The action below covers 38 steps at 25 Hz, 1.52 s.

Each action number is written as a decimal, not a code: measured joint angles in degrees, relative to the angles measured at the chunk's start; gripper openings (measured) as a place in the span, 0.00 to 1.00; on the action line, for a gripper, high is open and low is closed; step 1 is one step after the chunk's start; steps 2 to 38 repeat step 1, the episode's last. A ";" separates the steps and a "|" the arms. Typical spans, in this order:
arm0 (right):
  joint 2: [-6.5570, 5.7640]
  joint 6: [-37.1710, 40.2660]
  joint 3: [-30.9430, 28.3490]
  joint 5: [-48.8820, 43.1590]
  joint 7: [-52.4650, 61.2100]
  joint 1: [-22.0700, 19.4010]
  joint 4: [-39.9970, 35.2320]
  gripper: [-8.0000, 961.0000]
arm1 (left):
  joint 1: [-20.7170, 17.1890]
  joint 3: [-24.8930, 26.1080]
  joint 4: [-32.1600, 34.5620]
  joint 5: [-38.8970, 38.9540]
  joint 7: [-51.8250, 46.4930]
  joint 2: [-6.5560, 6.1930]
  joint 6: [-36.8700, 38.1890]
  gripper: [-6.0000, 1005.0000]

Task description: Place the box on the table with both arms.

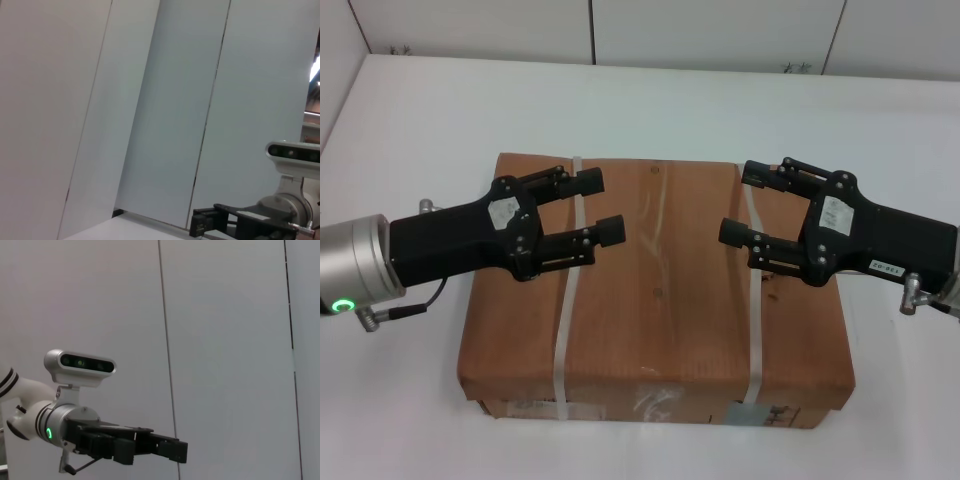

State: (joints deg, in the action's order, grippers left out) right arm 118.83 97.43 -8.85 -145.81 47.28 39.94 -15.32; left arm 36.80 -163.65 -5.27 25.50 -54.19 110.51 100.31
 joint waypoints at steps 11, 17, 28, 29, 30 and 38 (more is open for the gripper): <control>0.00 -0.10 -0.07 0.01 0.00 -0.03 0.00 0.81 | -0.02 0.08 0.00 0.03 0.00 0.01 0.00 0.75; 0.00 -0.10 -0.07 0.01 0.00 -0.03 0.00 0.81 | -0.02 0.08 0.00 0.03 0.00 0.01 0.00 0.75; 0.00 -0.10 -0.07 0.01 0.00 -0.03 0.00 0.81 | -0.02 0.08 0.00 0.03 0.00 0.01 0.00 0.75; 0.00 -0.10 -0.07 0.01 0.00 -0.03 0.00 0.81 | -0.02 0.08 0.00 0.03 0.00 0.01 0.00 0.75; 0.00 -0.10 -0.07 0.01 0.00 -0.03 0.00 0.81 | -0.02 0.08 0.00 0.03 0.00 0.01 0.00 0.75; 0.00 -0.10 -0.07 0.01 0.00 -0.03 0.00 0.81 | -0.02 0.08 0.00 0.03 0.00 0.01 0.00 0.75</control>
